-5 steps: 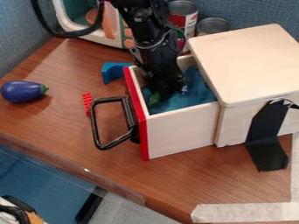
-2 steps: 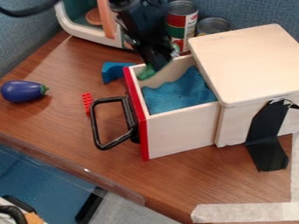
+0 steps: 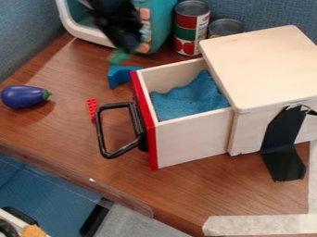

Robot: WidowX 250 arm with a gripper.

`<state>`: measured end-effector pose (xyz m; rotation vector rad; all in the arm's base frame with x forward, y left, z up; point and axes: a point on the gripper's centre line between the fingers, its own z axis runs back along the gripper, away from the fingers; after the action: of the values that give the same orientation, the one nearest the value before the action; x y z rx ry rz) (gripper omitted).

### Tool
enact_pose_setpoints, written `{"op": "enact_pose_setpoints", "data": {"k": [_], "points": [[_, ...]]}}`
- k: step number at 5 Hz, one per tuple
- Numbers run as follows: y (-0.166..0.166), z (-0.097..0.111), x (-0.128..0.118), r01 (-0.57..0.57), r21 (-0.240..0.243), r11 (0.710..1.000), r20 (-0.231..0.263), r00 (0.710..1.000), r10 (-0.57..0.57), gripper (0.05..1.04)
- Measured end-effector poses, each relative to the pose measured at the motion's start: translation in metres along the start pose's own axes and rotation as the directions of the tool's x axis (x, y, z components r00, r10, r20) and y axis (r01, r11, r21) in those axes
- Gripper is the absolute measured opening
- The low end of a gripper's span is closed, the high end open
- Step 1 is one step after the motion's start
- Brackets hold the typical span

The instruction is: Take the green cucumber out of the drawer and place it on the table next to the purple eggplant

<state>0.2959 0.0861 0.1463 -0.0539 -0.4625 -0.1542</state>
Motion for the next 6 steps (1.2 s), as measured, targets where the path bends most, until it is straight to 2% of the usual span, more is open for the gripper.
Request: {"op": "enact_pose_setpoints", "data": {"k": [1,2,3,4,5,6], "points": [[0.037,-0.003,-0.016,-0.138,0.082,0.987,-0.031,0.99,0.141,0.249],[0.072,-0.006,-0.033,-0.332,0.209,0.92,-0.017,0.939,0.343,0.25],[0.098,-0.006,-0.048,-0.485,0.299,0.822,0.016,0.864,0.503,0.249],[0.117,-0.016,-0.065,-0.581,0.369,0.726,0.03,0.788,0.615,0.249],[0.13,-0.039,-0.078,-0.59,0.403,0.7,-0.01,0.762,0.647,0.25],[0.136,-0.061,-0.086,-0.593,0.387,0.706,-0.058,0.748,0.661,0.25]]}}
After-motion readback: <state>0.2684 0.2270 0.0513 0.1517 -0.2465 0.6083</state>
